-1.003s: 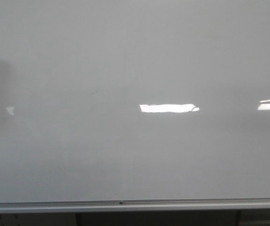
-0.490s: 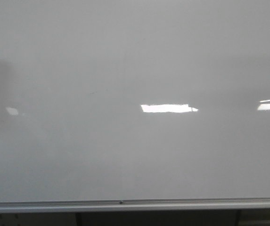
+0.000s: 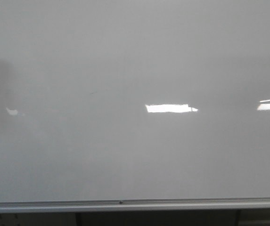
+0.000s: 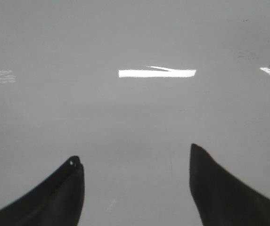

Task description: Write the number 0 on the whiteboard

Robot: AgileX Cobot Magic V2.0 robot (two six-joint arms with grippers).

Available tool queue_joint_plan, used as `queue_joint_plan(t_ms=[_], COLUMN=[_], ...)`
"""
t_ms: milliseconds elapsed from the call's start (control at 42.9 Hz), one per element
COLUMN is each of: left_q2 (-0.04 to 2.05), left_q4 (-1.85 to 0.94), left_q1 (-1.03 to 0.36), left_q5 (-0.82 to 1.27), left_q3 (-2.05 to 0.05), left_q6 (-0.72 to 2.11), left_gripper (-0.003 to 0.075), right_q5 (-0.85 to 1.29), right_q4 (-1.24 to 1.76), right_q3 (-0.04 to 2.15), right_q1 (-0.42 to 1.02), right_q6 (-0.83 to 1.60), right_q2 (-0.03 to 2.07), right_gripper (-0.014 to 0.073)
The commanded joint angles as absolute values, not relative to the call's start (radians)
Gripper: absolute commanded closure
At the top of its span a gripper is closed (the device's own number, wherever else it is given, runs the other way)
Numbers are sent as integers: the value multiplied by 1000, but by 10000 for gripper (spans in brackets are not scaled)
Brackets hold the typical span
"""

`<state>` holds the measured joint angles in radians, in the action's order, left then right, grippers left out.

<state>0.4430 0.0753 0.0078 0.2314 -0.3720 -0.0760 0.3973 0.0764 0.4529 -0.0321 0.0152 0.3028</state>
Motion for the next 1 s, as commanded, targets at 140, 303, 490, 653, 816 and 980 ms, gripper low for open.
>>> queue_joint_plan(t_ms=[140, 303, 490, 653, 816, 980], left_q2=[761, 991, 1207, 1362, 1465, 1534], left_q4=[54, 53, 57, 57, 57, 57], left_q1=[-11, -54, -98, -98, -98, -98], left_q5=[26, -35, -178, -287, -386, -481], left_q3=[-418, -454, -512, -547, -555, -562], left_q6=[-83, -83, -83, -83, -83, -83], left_gripper=[102, 102, 102, 102, 102, 102], right_q5=[320, 327, 333, 334, 334, 333], right_q4=[76, 76, 76, 76, 76, 76], right_q3=[490, 490, 489, 489, 489, 489], right_q1=[-34, -34, -34, -34, -34, -34], right_q6=[15, 15, 15, 15, 15, 15], right_q2=[319, 319, 319, 319, 319, 319], right_gripper=[85, 85, 85, 85, 85, 85])
